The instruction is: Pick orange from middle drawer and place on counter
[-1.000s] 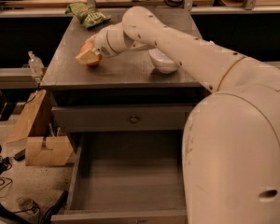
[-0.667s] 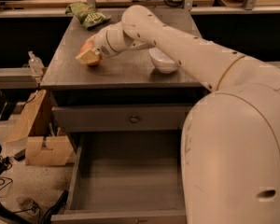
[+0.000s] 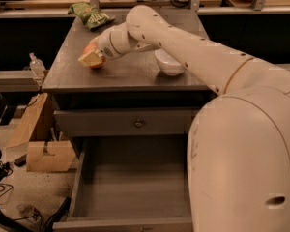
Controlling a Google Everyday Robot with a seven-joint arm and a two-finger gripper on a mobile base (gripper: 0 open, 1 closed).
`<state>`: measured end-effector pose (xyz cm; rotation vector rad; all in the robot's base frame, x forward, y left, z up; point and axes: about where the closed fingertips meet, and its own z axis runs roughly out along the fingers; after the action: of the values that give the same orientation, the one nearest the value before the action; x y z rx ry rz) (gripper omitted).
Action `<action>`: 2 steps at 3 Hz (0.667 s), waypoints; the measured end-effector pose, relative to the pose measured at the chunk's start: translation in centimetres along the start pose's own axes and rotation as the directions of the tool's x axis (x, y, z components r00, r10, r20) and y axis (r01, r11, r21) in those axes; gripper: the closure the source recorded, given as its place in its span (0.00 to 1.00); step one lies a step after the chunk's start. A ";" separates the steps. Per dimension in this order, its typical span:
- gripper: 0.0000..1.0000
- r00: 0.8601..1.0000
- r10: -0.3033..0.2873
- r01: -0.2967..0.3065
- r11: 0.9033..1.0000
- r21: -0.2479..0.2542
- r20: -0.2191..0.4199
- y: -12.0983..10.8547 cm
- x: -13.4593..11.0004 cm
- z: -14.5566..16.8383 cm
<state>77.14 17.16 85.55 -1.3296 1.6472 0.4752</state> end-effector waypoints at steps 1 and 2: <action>0.06 1.000 0.000 0.000 1.000 0.000 0.000 0.0 0.0 0.0; 0.00 1.000 0.000 0.000 1.000 -0.003 0.000 0.1 0.0 0.1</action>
Offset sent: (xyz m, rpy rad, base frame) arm 0.0000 0.0000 0.0002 0.0000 0.0000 0.0000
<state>77.10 17.31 85.46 -1.3315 1.6473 0.4774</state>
